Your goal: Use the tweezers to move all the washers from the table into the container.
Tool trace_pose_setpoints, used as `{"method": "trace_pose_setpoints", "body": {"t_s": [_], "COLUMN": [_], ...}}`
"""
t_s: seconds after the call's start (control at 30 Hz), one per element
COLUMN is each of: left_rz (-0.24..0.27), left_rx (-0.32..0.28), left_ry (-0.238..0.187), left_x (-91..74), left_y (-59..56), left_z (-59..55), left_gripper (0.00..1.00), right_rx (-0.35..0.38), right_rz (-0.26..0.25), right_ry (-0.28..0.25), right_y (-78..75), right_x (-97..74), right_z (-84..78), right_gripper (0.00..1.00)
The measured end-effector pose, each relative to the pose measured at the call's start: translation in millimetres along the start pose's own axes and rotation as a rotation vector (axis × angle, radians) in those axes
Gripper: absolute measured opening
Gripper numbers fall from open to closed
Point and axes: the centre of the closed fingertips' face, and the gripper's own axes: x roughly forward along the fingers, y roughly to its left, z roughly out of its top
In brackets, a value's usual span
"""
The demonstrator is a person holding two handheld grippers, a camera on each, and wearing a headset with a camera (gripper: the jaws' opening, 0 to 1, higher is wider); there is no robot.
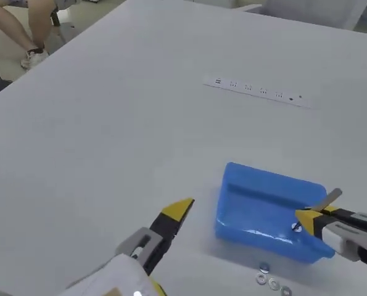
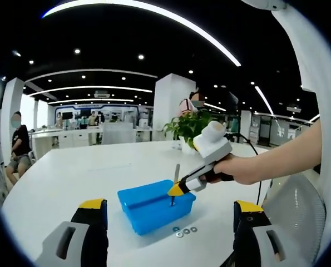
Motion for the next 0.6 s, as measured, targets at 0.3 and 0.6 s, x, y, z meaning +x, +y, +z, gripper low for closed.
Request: {"method": "trace_pose_setpoints", "body": {"t_s": [0.3, 0.6], "left_rz": [-0.014, -0.038], "left_rx": [-0.064, -0.089], "left_ry": [-0.017, -0.029], "left_x": [1.3, 0.2], "left_y": [0.7, -1.4], "left_z": [1.5, 3.0], "left_gripper": [0.95, 0.95], "right_rx": [0.008, 0.023], "right_rz": [-0.024, -0.013], "right_ry": [0.002, -0.04], "right_y": [-1.9, -3.6], "right_x": [3.2, -4.1], "right_z": [-1.8, 6.3], "right_gripper": [0.05, 0.05]}}
